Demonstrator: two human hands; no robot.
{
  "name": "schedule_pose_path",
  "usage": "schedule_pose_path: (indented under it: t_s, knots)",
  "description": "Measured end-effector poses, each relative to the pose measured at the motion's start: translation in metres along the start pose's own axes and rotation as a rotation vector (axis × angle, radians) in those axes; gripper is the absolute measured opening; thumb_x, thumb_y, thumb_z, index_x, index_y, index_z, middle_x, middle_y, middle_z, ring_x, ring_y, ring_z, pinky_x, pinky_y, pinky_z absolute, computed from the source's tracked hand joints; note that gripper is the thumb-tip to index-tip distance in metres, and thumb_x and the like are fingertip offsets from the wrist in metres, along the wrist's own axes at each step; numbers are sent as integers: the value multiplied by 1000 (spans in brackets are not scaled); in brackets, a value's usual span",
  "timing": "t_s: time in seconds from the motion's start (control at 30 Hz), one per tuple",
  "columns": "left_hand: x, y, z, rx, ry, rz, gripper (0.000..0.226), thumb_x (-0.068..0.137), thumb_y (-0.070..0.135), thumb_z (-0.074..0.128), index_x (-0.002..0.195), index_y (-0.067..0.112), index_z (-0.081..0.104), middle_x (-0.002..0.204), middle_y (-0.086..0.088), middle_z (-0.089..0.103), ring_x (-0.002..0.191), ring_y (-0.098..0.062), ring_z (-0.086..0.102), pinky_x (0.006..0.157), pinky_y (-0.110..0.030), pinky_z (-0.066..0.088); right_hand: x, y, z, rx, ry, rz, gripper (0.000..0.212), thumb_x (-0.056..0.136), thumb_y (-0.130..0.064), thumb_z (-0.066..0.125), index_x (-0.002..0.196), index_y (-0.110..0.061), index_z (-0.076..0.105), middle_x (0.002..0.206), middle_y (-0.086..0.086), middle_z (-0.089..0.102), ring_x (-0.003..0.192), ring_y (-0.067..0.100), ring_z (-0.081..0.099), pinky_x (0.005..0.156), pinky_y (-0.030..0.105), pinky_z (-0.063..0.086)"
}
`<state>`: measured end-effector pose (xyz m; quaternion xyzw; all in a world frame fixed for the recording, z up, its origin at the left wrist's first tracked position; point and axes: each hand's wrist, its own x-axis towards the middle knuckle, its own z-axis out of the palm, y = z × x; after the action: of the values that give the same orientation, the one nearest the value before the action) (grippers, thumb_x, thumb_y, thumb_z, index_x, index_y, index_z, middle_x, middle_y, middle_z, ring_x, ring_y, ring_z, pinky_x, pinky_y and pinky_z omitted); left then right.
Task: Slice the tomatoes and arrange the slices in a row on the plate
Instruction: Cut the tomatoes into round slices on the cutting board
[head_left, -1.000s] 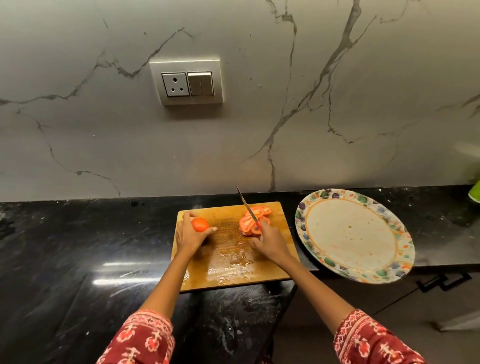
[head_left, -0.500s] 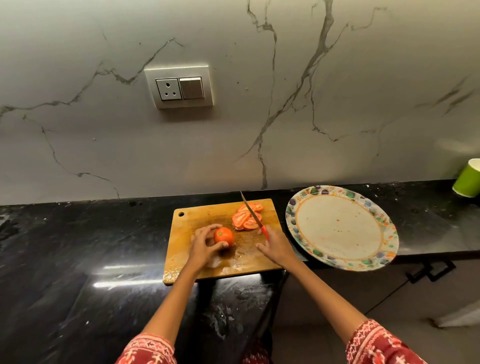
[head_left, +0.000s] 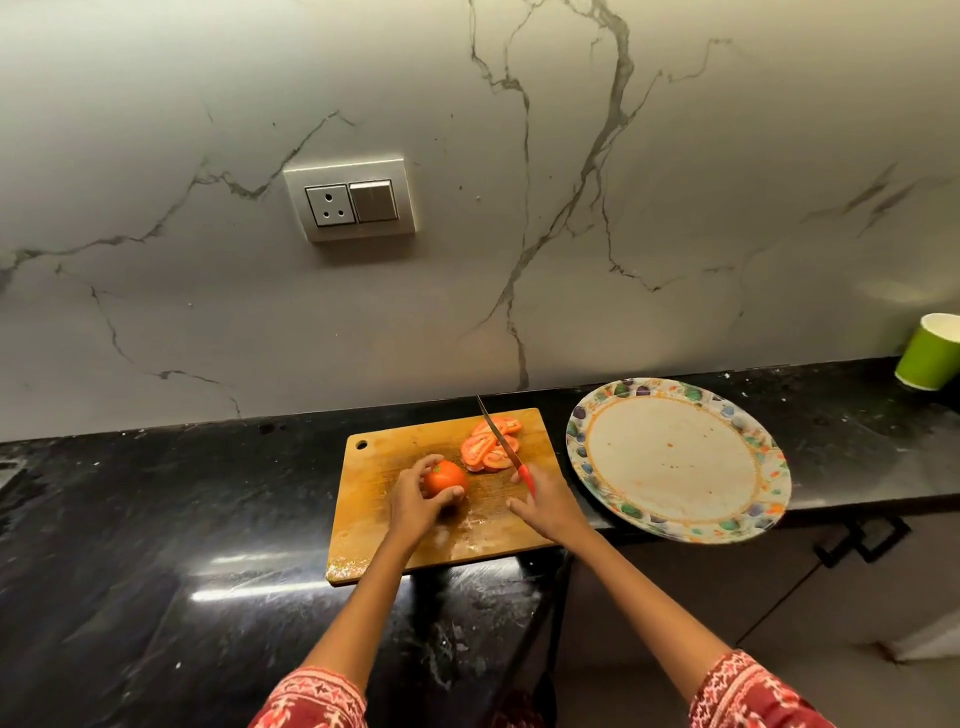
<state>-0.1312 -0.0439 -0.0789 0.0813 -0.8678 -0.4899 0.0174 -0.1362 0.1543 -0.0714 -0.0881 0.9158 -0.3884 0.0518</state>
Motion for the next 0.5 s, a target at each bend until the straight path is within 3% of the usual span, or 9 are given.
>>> schedule_pose_path:
  t_s: [0.07, 0.17, 0.27, 0.5]
  knots:
    - [2, 5, 1, -26, -14, 29, 54, 76, 14, 73, 123, 27, 49, 132, -7, 47, 119, -25, 47, 95, -38, 46, -1, -1, 1, 48, 15, 2, 13, 93, -21, 53, 94, -8, 55, 78, -2, 54, 77, 16, 50, 68, 29, 35]
    - [4, 13, -2, -41, -132, 65, 63, 76, 2, 70, 131, 16, 44, 133, -7, 47, 122, -24, 45, 95, -32, 42, -6, -4, 3, 76, 9, 30, 28, 101, -22, 36, 93, -2, 53, 82, 10, 56, 78, 24, 51, 64, 30, 28]
    - [4, 10, -6, -1, -171, 83, 55, 76, 3, 70, 127, 14, 51, 135, -8, 47, 124, -25, 43, 97, -31, 40, -10, -11, 10, 76, -40, 45, 36, 102, -23, 31, 98, 2, 56, 93, 17, 61, 87, 29, 55, 69, 34, 32]
    - [2, 9, -4, 19, -98, 74, 58, 70, 15, 78, 123, 14, 54, 127, -6, 51, 115, -21, 49, 90, -30, 45, -15, -31, 28, 3, -78, 25, 29, 102, -24, 30, 90, -8, 52, 86, 13, 58, 80, 27, 53, 64, 29, 29]
